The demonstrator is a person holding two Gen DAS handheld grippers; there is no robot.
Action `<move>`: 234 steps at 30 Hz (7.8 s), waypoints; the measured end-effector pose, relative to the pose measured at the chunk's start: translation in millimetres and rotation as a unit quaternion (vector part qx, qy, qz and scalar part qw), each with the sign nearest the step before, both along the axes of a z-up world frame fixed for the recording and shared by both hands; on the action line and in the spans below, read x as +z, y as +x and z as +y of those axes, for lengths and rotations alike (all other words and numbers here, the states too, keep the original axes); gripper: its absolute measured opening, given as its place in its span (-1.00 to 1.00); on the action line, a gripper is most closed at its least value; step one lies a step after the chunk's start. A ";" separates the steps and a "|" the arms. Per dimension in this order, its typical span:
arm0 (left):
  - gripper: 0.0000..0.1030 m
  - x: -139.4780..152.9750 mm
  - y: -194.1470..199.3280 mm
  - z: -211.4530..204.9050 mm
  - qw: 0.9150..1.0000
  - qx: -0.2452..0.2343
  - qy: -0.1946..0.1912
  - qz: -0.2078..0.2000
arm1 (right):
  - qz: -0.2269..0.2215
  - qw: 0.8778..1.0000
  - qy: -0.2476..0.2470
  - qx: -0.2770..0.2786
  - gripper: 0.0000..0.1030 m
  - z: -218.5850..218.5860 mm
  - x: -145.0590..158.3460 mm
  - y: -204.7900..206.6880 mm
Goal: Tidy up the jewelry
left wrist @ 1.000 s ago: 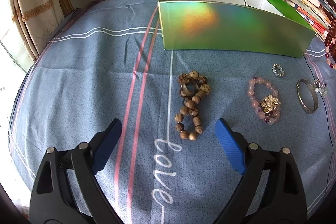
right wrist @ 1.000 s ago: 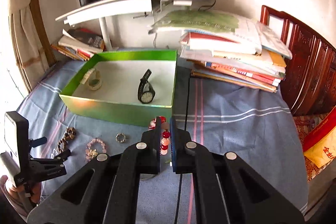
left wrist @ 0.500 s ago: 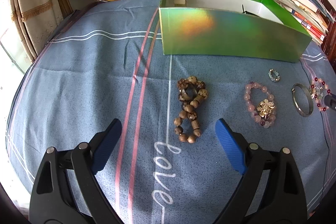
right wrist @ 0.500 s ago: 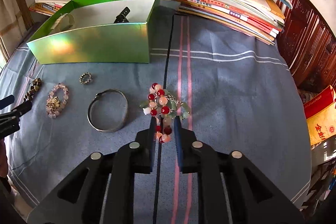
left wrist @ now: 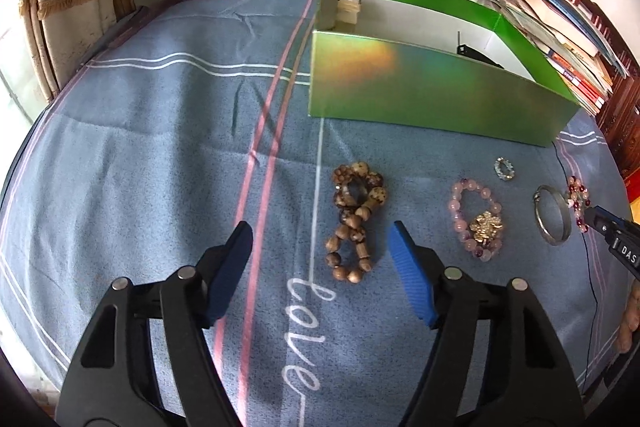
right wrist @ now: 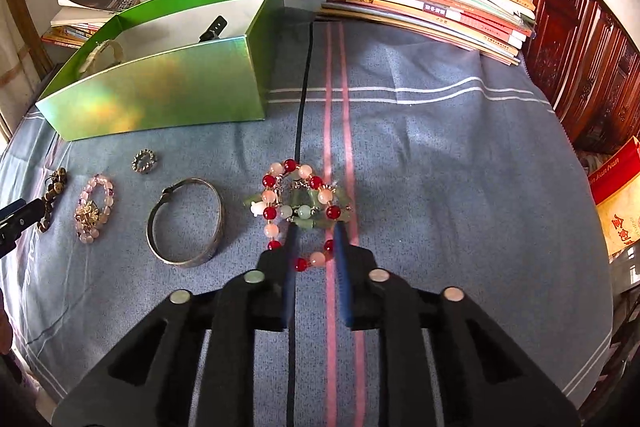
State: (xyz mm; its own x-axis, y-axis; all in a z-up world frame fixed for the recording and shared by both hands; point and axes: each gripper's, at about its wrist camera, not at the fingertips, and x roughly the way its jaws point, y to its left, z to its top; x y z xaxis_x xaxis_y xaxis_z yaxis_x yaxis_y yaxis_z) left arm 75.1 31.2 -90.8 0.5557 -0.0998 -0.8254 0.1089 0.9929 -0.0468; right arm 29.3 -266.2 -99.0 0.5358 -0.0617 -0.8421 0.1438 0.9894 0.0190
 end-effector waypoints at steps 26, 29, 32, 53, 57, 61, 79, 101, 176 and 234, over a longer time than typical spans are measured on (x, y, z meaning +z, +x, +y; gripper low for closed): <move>-0.79 21.6 -11.1 -9.5 0.999 -0.036 0.002 -0.017 | -0.053 0.998 0.016 0.032 -0.99 18.0 26.9 -3.3; -0.79 37.7 -13.3 -10.8 0.998 -0.049 -0.009 -0.032 | -0.084 0.996 0.016 0.041 -0.99 23.0 48.7 -5.7; -0.79 52.7 -14.8 -13.7 0.997 -0.060 -0.018 -0.046 | -0.112 0.992 0.021 0.052 -0.99 25.4 68.3 -8.8; -0.78 39.3 -10.4 -17.8 0.998 -0.062 -0.018 -0.029 | 0.010 1.000 -0.020 0.008 -0.87 8.9 3.8 1.1; -0.78 43.6 -10.6 -20.5 0.997 -0.064 -0.015 -0.034 | -0.028 0.999 -0.015 0.020 -0.87 15.0 30.8 -1.4; -0.78 55.9 -10.6 -22.7 0.996 -0.069 -0.011 -0.050 | -0.078 0.996 -0.006 0.039 -0.87 26.0 67.3 -1.2; -0.78 72.3 -5.4 -22.3 0.995 -0.082 -0.026 -0.056 | -0.011 0.997 -0.039 0.061 -0.69 32.6 47.1 17.6; -0.78 85.7 3.4 -24.3 0.994 -0.077 -0.007 -0.073 | -0.113 0.990 -0.037 0.079 -0.85 48.2 109.7 11.7; -0.21 85.3 115.2 -38.1 0.997 -0.035 0.017 -0.065 | -0.066 0.989 0.062 0.118 -0.25 81.1 85.8 125.7; -0.74 -8.4 30.6 -36.0 0.997 -0.062 -0.004 0.042 | -0.012 0.998 0.056 -0.006 -0.10 -7.2 -9.6 21.4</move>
State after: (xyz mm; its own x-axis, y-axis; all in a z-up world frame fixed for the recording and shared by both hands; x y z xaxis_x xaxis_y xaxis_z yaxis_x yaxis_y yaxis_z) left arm 105.6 -4.8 -99.2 0.4672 -0.1701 -0.8676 0.2271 0.9715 -0.0682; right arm 50.6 -273.4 -108.6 0.5551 0.0258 -0.8314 0.1537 0.9791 0.1330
